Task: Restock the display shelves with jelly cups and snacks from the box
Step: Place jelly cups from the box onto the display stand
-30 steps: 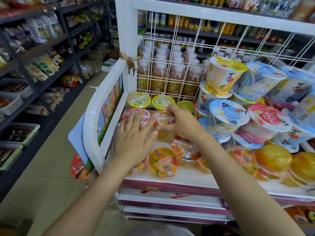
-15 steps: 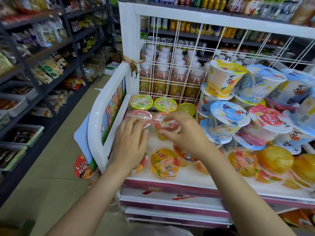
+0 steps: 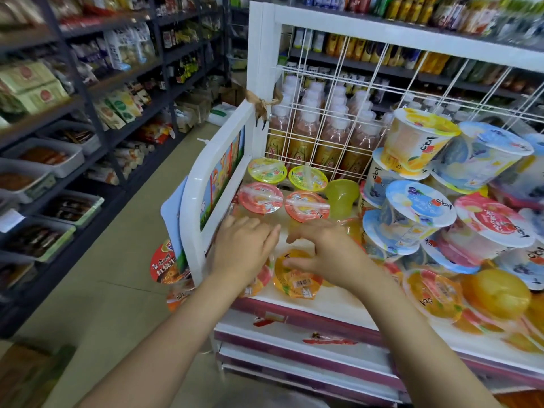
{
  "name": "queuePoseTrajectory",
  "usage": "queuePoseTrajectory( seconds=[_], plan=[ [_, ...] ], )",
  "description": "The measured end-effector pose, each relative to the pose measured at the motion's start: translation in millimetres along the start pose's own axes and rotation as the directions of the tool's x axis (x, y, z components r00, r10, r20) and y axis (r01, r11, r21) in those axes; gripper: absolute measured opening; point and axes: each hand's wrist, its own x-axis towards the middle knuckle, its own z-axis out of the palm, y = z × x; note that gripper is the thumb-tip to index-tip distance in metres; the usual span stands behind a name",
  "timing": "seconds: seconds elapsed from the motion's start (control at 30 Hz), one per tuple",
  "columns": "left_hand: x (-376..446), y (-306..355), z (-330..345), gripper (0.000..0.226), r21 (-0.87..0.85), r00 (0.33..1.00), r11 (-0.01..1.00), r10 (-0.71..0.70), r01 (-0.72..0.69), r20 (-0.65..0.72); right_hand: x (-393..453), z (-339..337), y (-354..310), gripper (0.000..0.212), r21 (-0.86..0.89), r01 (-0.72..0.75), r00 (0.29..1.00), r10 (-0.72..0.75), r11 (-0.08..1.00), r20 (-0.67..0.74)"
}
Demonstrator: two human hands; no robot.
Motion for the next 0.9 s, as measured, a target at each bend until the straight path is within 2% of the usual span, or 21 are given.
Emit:
queuePoseTrajectory(
  seconds=[0.07,0.2,0.3,0.4,0.47,0.5,0.63,0.73,0.9],
  plan=[
    [3.2,0.2,0.7,0.047,0.037,1.000,0.999,0.001,-0.002,0.029,-8.3,-5.0,6.4,0.051,-0.025,-0.010,1.000,0.009,1.000,-0.019],
    [5.7,0.3,5.4,0.057,0.249,0.976,0.968,-0.028,-0.028,0.216,-19.8,-8.9,14.5,0.085,-0.110,0.002,0.998,0.005,0.994,0.065],
    [9.4,5.3,5.0,0.052,0.330,0.945,0.944,-0.106,-0.003,0.310,-22.6,-7.3,15.3,0.096,-0.150,-0.010,0.998,0.019,0.989,0.057],
    [10.7,8.3,-8.0,0.044,0.144,0.963,0.988,-0.089,0.053,0.253,-27.2,-8.7,18.1,0.098,-0.093,-0.060,0.998,0.061,0.994,0.008],
    [5.0,9.4,-15.2,0.043,-0.012,0.978,0.997,-0.070,0.074,0.199,-31.2,-8.1,21.9,0.091,-0.085,-0.080,0.997,0.078,0.993,-0.022],
    [1.2,11.1,-17.2,0.045,-0.057,0.972,0.995,-0.067,0.082,0.225,-32.9,-7.0,23.0,0.086,-0.111,-0.091,0.996,0.089,0.990,-0.026],
    [-11.4,20.2,-14.5,0.057,-0.064,0.888,0.992,-0.069,0.110,0.455,-35.1,-0.8,23.1,0.072,-0.152,-0.120,0.991,0.110,0.981,-0.071],
    [-11.1,19.5,-14.5,0.049,-0.107,0.882,0.985,-0.069,0.134,0.465,-33.7,-1.0,23.8,0.066,-0.094,-0.099,0.989,0.087,0.991,-0.120],
    [-7.2,21.0,-21.1,0.058,-0.155,0.891,0.974,-0.080,0.165,0.448,-31.3,-24.1,19.9,0.063,-0.066,-0.068,0.976,0.052,0.996,-0.213]
  ],
)
